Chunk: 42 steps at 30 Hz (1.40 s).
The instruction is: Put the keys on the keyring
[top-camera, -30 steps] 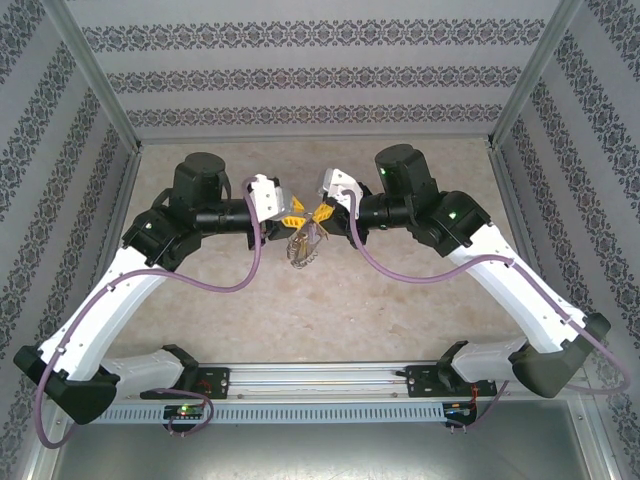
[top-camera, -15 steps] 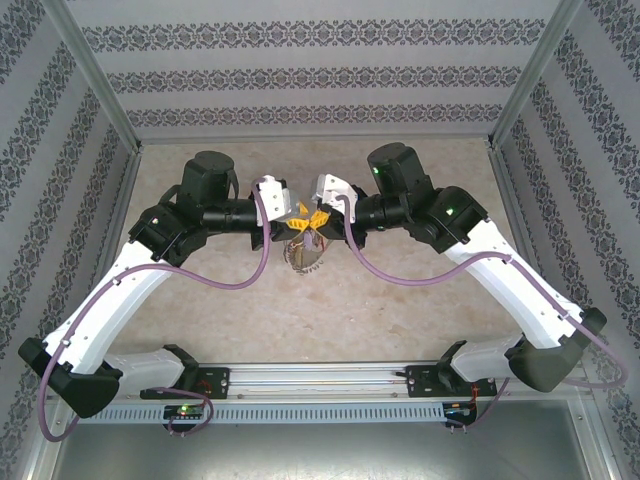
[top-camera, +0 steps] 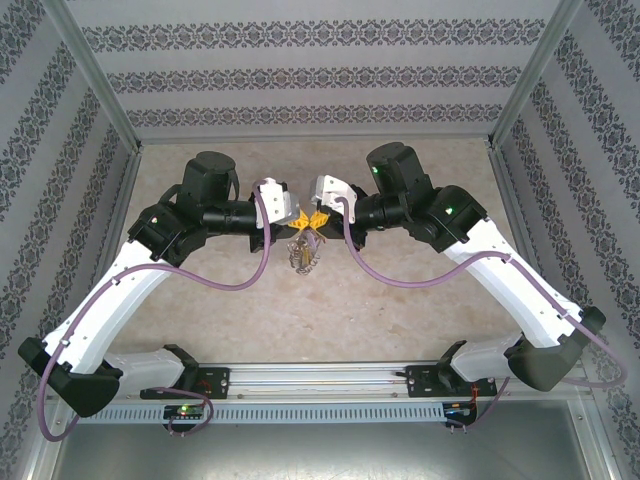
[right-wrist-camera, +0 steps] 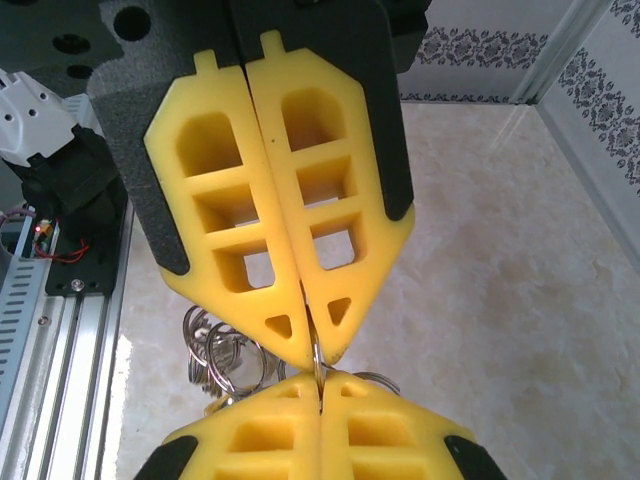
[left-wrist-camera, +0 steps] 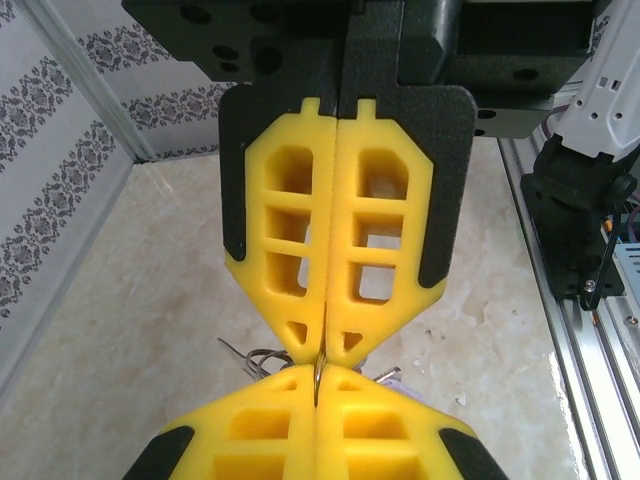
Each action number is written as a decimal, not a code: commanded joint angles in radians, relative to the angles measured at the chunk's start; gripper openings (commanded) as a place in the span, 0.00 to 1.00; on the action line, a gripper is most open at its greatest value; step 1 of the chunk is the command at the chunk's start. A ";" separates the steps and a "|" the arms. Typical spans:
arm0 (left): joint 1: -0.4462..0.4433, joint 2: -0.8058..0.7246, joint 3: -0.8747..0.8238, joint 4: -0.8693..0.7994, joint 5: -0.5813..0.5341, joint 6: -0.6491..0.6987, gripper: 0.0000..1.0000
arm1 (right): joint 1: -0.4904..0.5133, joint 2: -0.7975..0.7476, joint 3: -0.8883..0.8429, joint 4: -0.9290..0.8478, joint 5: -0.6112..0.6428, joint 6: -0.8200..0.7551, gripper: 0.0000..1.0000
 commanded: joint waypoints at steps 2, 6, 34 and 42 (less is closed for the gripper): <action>-0.009 -0.002 0.021 0.025 0.013 0.001 0.00 | 0.014 -0.058 -0.020 0.084 -0.036 -0.005 0.00; -0.006 -0.017 0.006 0.072 0.027 -0.029 0.00 | -0.006 -0.102 -0.099 0.137 -0.032 0.037 0.21; 0.071 -0.077 -0.088 0.305 0.276 -0.219 0.00 | -0.060 -0.157 -0.209 0.285 -0.156 0.154 0.02; 0.074 -0.089 -0.098 0.317 0.285 -0.228 0.00 | -0.060 -0.125 -0.187 0.274 -0.196 0.162 0.00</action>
